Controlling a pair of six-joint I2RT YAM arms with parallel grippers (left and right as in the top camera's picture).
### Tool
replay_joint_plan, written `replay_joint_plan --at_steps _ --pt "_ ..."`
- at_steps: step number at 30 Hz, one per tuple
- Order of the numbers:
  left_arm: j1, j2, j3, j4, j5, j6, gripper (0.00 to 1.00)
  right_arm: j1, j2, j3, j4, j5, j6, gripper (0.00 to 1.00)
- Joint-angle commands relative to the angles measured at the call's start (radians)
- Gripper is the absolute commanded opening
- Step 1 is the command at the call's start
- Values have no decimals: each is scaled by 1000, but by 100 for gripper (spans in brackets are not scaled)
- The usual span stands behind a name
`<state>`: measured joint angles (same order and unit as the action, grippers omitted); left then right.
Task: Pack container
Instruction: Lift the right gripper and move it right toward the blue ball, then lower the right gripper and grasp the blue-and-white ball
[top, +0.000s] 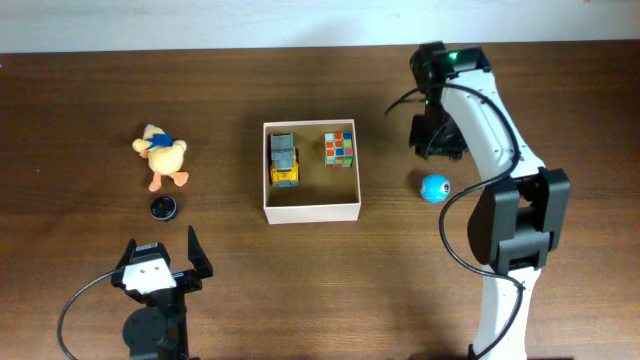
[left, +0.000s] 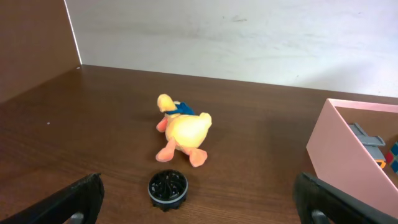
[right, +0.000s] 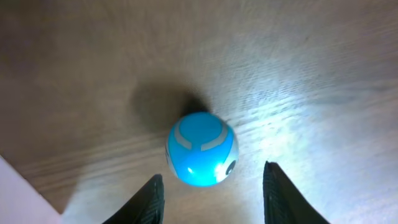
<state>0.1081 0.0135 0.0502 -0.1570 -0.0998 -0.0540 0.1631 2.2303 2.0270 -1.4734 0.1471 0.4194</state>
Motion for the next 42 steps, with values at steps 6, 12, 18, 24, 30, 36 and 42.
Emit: replay_joint_plan --at_steps 6,12,18,24,30,36,42 --pt "5 -8 -6 3 18 -13 99 0 5 -140 65 -76 -24 36" --pt "5 -8 -6 3 18 -13 99 0 5 -216 100 -107 -49 37" --pt "5 -8 -6 3 18 -13 99 -14 5 -245 106 -114 -58 43" --pt "5 -8 -6 3 18 -13 99 -27 5 -253 111 -114 -72 50" --pt "5 -8 -6 3 18 -13 99 -39 5 -256 124 -114 -76 34" --pt "5 -8 -6 3 18 -13 99 -46 5 -256 125 -114 -76 5" --pt "5 -8 -6 3 18 -13 99 -47 5 -256 151 -115 -85 4"
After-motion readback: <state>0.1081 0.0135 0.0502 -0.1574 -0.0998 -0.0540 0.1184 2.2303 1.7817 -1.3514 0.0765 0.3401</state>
